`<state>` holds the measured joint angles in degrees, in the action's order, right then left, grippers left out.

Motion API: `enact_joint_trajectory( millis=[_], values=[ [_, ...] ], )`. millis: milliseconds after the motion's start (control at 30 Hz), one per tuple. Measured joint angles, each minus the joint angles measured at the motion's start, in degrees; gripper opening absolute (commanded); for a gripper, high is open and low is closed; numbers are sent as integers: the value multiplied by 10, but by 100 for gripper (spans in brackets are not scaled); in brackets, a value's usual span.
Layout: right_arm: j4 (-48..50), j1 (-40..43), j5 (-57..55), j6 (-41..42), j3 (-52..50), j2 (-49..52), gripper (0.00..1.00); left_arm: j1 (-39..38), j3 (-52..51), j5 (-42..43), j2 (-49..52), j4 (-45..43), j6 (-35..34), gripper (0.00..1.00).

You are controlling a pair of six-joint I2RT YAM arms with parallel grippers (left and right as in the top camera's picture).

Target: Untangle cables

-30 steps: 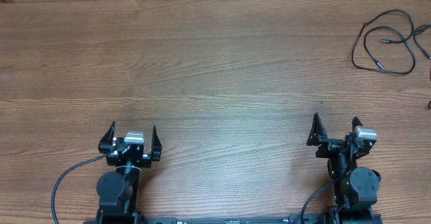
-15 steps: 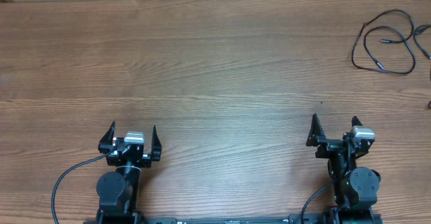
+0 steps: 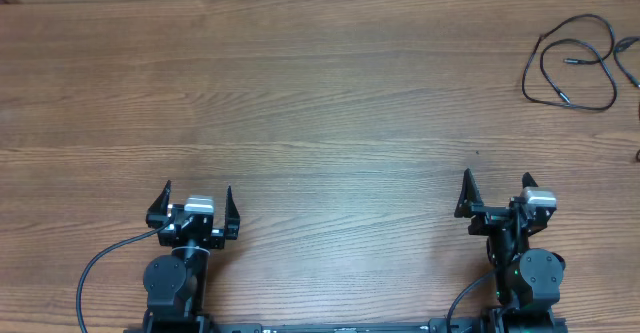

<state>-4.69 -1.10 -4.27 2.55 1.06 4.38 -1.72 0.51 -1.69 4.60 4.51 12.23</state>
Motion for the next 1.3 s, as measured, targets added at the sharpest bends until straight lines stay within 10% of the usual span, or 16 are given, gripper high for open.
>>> enact_joint_trajectory(
  millis=[1300],
  values=[
    [0,0,0,0,0,0,100,0,0,-7,0,-1,-108,100]
  ],
)
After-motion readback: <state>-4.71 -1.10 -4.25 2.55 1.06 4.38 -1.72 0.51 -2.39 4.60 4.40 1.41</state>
